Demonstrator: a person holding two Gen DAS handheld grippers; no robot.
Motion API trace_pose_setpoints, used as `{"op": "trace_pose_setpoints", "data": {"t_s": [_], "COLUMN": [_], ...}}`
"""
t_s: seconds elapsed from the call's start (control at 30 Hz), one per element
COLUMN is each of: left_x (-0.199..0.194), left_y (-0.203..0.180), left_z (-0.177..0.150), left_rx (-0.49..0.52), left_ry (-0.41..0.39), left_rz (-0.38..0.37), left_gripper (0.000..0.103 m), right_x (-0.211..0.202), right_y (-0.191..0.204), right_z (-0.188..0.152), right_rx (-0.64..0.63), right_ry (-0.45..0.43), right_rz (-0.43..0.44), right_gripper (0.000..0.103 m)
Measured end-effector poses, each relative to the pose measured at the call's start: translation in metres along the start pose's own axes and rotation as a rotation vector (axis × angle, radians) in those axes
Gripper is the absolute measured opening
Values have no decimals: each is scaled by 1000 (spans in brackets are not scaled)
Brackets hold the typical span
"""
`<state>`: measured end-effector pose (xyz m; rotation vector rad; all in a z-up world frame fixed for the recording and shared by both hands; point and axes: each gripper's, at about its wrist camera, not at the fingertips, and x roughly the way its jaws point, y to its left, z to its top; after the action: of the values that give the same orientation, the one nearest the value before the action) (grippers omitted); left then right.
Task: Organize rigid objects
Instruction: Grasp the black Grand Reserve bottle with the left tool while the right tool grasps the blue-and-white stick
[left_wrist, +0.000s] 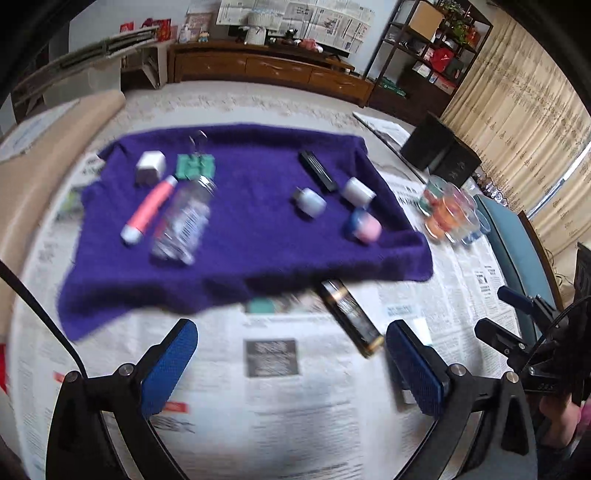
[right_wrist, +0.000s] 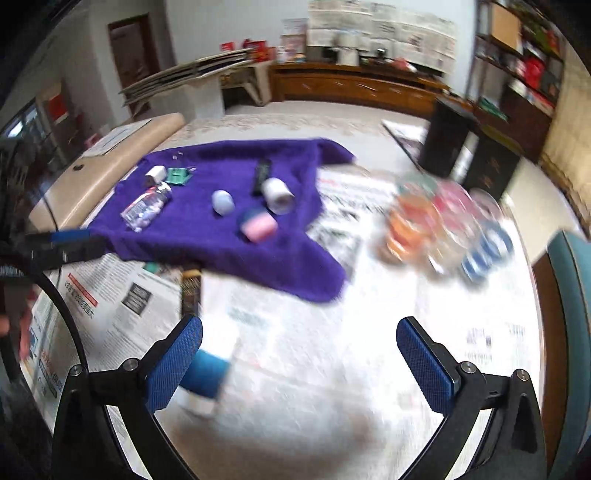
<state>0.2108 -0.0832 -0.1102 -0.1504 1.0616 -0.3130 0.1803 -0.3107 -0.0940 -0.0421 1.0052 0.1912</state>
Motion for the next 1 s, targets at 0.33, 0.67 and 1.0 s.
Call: {"op": "trace_pose_setpoints", "data": {"t_s": [0.33, 0.67, 1.0], "left_x": [50, 73, 72], "left_y": [-36, -54, -51], "left_z": [-14, -8, -15], "left_rx": [-55, -44, -4], "left_ry": [18, 12, -9], "left_rz": [124, 282, 328], "left_gripper": [103, 102, 95], "right_x": [-4, -7, -19], "right_y": [-54, -67, -68], "right_z": [-54, -58, -59], "right_rx": [140, 156, 154], "right_ry": [-13, -25, -47], "right_rz": [-8, 32, 45], "right_gripper": [103, 103, 103]}}
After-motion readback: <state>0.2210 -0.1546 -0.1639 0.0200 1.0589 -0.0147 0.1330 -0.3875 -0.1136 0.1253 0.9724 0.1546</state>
